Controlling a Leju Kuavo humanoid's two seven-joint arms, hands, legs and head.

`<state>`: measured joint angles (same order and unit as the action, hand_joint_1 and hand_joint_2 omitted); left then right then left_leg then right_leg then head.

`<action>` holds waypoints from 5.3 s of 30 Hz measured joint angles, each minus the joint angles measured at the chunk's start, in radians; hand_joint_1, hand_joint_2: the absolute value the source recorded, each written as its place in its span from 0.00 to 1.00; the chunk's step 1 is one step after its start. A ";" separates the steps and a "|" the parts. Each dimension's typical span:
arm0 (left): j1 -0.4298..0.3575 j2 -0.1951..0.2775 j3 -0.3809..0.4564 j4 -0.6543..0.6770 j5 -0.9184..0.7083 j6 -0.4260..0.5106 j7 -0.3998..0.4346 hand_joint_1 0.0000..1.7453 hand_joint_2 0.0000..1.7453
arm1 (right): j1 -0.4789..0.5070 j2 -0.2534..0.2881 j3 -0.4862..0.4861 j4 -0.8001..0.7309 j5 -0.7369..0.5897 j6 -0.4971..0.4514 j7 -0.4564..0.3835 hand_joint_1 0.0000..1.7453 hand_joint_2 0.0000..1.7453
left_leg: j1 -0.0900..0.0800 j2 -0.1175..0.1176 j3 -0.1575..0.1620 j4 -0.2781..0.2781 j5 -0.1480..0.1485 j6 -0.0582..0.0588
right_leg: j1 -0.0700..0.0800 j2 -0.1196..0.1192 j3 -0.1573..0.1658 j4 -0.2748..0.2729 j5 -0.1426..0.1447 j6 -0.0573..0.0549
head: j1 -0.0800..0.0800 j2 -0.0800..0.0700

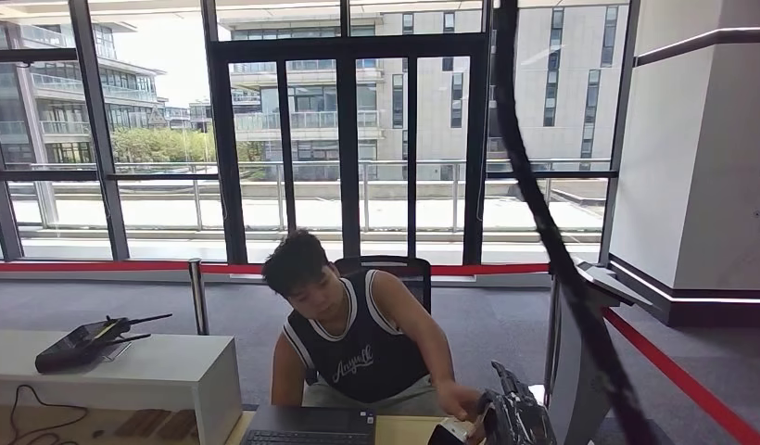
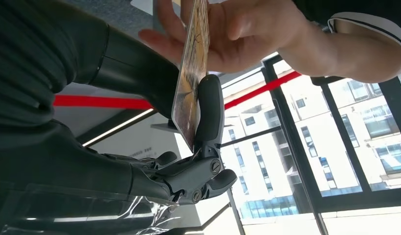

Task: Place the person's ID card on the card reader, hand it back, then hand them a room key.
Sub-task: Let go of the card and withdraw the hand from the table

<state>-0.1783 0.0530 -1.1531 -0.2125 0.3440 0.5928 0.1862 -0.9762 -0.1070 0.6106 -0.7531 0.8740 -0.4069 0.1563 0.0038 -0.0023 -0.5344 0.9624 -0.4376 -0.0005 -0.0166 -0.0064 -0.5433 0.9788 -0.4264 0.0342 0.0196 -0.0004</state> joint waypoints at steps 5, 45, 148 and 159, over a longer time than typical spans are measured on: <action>-0.003 0.000 -0.013 0.000 -0.003 -0.001 0.002 0.00 0.00 | -0.031 0.028 0.009 0.087 0.008 -0.001 0.005 1.00 1.00 | 0.000 0.000 0.000 0.000 0.000 0.000 | 0.000 0.000 0.000 0.000 0.000 0.000 | 0.000 0.000; 0.070 0.002 -0.001 0.001 0.132 0.064 -0.008 0.00 0.00 | 0.398 -0.121 -0.362 -0.312 -0.111 -0.295 -0.178 0.00 1.00 | 0.000 -0.003 0.001 0.001 -0.002 0.002 | 0.000 -0.002 0.002 -0.004 -0.001 0.001 | -0.001 0.000; 0.076 0.016 0.233 0.009 -0.010 0.078 0.012 0.00 0.00 | 0.839 0.045 -1.489 0.599 0.345 0.200 0.112 0.00 0.00 | 0.000 0.000 0.003 0.000 -0.005 0.001 | 0.000 -0.001 0.003 -0.003 -0.004 0.001 | 0.000 0.000; 0.076 0.017 0.233 0.009 -0.012 0.067 0.061 0.00 0.00 | 0.837 0.037 -1.490 0.599 0.371 0.205 0.104 0.00 0.00 | 0.000 0.000 0.002 0.000 -0.005 0.001 | 0.000 -0.001 0.003 -0.004 -0.004 0.001 | 0.000 0.000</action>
<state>-0.1023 0.0699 -0.9201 -0.2038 0.3324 0.6600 0.2473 -0.1388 -0.0703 -0.8789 -0.1541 1.2452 -0.2016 0.2600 0.0040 -0.0025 -0.5319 0.9620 -0.4427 0.0006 -0.0165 -0.0071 -0.5404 0.9752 -0.4303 0.0353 0.0197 -0.0004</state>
